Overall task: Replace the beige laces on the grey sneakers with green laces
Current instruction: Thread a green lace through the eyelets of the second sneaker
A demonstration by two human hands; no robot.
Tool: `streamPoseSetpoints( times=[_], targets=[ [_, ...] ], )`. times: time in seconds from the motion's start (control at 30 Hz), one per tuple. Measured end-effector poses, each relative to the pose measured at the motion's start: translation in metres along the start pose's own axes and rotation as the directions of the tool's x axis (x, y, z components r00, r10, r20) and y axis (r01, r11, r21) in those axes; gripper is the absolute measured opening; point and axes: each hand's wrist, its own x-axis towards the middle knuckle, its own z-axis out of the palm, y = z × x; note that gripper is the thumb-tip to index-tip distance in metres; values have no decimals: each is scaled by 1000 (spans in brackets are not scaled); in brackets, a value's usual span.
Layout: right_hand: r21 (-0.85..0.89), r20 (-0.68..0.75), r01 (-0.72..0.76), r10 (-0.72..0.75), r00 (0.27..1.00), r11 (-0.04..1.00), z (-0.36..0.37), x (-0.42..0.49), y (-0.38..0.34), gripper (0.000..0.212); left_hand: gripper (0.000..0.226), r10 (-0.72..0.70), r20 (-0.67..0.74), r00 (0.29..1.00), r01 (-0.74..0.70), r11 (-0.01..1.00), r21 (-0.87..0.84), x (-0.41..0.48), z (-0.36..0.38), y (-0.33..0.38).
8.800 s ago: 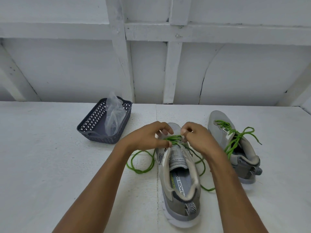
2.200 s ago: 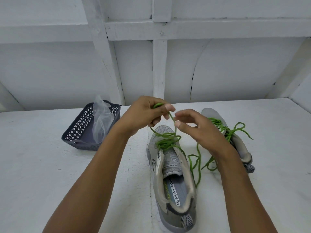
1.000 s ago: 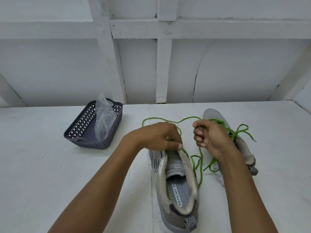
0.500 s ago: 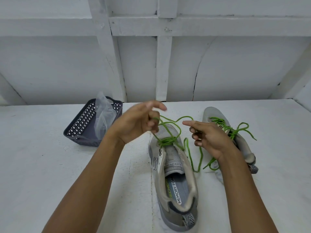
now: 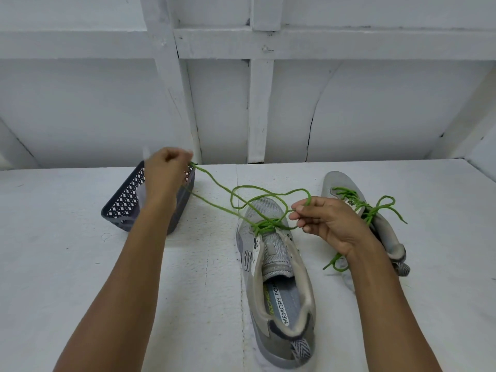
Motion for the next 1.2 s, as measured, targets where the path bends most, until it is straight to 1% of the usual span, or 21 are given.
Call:
streamPoseSetpoints(
  times=[0.03, 0.07, 0.1, 0.13, 0.17, 0.2, 0.23, 0.27, 0.33, 0.37, 0.4, 0.47, 0.5, 0.57, 0.7, 0.8, 0.93, 1.0, 1.2],
  targets=[
    [7, -12, -1, 1, 1000, 1000, 1, 0, 0, 4, 4, 68, 2, 998, -66, 955, 290, 0, 1, -5],
    [14, -22, -3, 3, 1000, 1000, 1, 0, 0, 3, 13, 103, 64, 993, -122, 851, 512, -3, 3, -8],
    [15, -25, -5, 5, 1000, 1000, 1, -1, 0, 3, 20, 124, 157, 980, -196, 749, 633, -6, 7, -9],
    [4, -22, -8, 8, 1000, 1000, 2, -1, 0, 4, 20, 128, 263, 956, -275, 700, 659, -12, 11, -7],
    [-20, -17, -11, 11, 1000, 1000, 2, -2, 0, 5, 13, 122, 391, 912, -356, 708, 610, -20, 15, -3],
    [-51, -14, -16, 15, 1000, 999, 2, -2, 0, 6, 7, 100, 530, 842, -420, 738, 528, -28, 20, -1],
    [-82, -14, -21, 20, 1000, 996, 1, -3, 1, 6, 8, 67, 655, 753, -459, 767, 449, -35, 25, 2],
    [-110, -16, -29, 27, 1000, 994, 0, -3, 1, 7, 7, 26, 750, 660, -473, 790, 389, -43, 30, 3],
    [-160, -12, -43, 42, 999, 986, 0, -3, 2, 8, 1, -40, 861, 507, -499, 800, 332, -54, 41, 7],
    [-187, 0, -53, 54, 999, 981, 0, -4, 2, 7, 3, -70, 883, 463, -509, 795, 330, -59, 46, 9],
    [-212, 14, -62, 66, 998, 975, -1, -5, 3, 7, 5, -100, 893, 438, -521, 781, 343, -61, 52, 9],
    [-252, 34, -75, 86, 996, 965, 0, -6, 3, 6, 7, -153, 901, 407, -588, 710, 386, -65, 59, 9],
    [-265, 37, -78, 91, 995, 961, 0, -7, 3, 6, 8, -173, 901, 398, -627, 667, 404, -66, 62, 8],
    [-283, 41, -76, 91, 995, 956, 1, -9, 2, 6, 12, -192, 893, 407, -661, 613, 433, -68, 64, 7],
    [-337, -2, -36, 38, 999, 941, 3, -9, 3, 5, 16, -158, 886, 436, -689, 575, 442, -70, 67, 3],
    [-371, -19, -14, 8, 1000, 929, 7, -8, 4, 2, 14, -147, 874, 462, -667, 592, 452, -71, 67, 1],
    [-394, -44, -3, -16, 999, 919, 9, -7, 5, 11, 11, -133, 858, 496, -628, 628, 460, -73, 66, -4],
    [-410, -48, 4, -26, 998, 912, 9, -8, 5, 12, 11, -128, 849, 512, -608, 644, 464, -74, 65, -4],
    [-442, -79, 80, -127, 989, 893, 15, -11, 3, 4, 10, -120, 838, 533, -578, 671, 464, -79, 67, -3]
  ],
)
